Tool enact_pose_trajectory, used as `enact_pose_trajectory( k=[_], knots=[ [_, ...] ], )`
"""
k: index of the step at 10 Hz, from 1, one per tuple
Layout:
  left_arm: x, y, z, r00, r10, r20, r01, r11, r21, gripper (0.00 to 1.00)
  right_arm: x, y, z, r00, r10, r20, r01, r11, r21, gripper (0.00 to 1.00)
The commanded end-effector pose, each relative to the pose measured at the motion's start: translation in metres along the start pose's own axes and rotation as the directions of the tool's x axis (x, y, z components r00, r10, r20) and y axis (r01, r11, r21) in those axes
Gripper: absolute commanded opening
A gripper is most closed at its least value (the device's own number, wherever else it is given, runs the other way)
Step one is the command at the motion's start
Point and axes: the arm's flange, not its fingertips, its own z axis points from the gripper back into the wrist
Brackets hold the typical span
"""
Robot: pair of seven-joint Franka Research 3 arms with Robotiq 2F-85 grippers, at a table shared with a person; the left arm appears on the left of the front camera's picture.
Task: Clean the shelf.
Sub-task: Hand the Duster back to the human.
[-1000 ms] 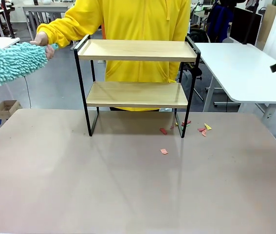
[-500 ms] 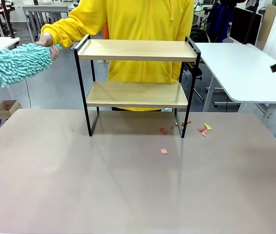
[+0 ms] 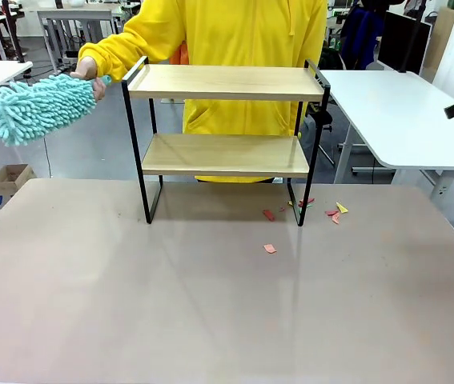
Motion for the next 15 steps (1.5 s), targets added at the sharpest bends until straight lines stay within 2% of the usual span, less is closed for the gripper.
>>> enact_pose_trajectory(
  k=[1,15],
  knots=[
    [0.0013,-0.0063,0.0056,1.000,-0.001,0.010,0.002,1.000,-0.016,1.00,0.0004,0.0008,0.0014,1.000,0.016,-0.013,-0.016,1.000,0.002,1.00],
    [0.0013,-0.0063,0.0056,1.000,-0.001,0.010,0.002,1.000,-0.016,1.00,0.0004,0.0008,0.0014,1.000,0.016,-0.013,-0.016,1.000,0.002,1.00]
  ],
)
